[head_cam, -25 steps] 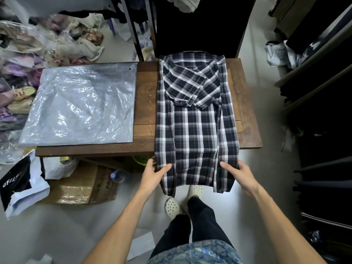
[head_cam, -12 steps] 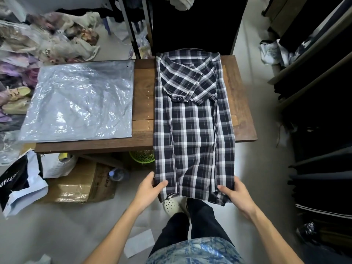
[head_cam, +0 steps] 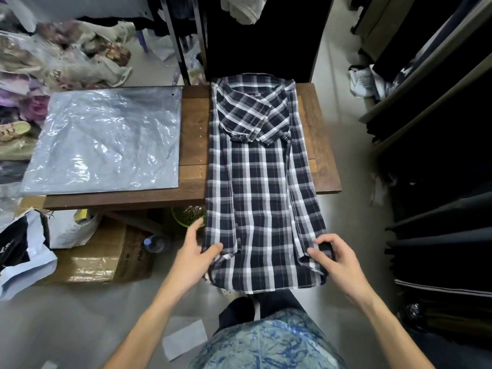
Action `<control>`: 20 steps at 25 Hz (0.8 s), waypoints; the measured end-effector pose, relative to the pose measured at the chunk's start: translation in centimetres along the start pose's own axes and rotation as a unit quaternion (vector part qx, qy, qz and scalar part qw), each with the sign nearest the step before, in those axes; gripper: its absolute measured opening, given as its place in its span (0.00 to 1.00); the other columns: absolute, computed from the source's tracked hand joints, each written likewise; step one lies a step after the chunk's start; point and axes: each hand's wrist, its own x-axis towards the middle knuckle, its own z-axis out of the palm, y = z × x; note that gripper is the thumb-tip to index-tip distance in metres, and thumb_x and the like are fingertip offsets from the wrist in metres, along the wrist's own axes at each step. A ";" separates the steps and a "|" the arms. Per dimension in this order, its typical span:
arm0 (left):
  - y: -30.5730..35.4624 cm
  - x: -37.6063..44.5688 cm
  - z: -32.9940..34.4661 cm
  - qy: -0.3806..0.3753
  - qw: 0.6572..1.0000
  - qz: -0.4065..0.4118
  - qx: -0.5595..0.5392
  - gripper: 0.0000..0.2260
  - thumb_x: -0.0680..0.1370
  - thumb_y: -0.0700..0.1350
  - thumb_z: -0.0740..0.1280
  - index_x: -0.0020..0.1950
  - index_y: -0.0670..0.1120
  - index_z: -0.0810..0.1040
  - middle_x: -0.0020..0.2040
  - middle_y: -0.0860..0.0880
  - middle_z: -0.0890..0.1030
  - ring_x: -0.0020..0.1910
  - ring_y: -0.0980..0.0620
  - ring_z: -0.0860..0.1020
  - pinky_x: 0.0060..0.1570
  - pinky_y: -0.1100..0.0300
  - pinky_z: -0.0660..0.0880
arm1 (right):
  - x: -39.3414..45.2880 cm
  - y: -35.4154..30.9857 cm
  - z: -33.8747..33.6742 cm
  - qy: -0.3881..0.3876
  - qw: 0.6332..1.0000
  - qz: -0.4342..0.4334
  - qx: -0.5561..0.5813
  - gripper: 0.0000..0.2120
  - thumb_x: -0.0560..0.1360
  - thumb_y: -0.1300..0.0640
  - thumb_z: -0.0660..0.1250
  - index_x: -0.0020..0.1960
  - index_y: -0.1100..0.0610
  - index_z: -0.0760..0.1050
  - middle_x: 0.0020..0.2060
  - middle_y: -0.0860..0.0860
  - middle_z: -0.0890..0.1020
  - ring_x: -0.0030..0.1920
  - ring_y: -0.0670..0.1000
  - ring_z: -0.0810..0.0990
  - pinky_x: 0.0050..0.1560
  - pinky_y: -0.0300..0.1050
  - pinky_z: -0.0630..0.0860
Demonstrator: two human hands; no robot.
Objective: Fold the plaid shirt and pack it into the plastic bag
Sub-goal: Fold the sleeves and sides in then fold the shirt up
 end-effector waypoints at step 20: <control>17.4 6.0 -6.5 -0.103 0.984 0.131 0.066 0.15 0.79 0.37 0.69 0.44 0.56 0.89 0.44 0.56 0.88 0.44 0.64 0.82 0.45 0.69 0.75 | 13.3 -10.5 -6.1 -0.033 0.982 -0.173 -0.064 0.09 0.73 0.67 0.75 0.49 0.56 0.85 0.41 0.57 0.75 0.38 0.45 0.72 0.42 0.34 0.70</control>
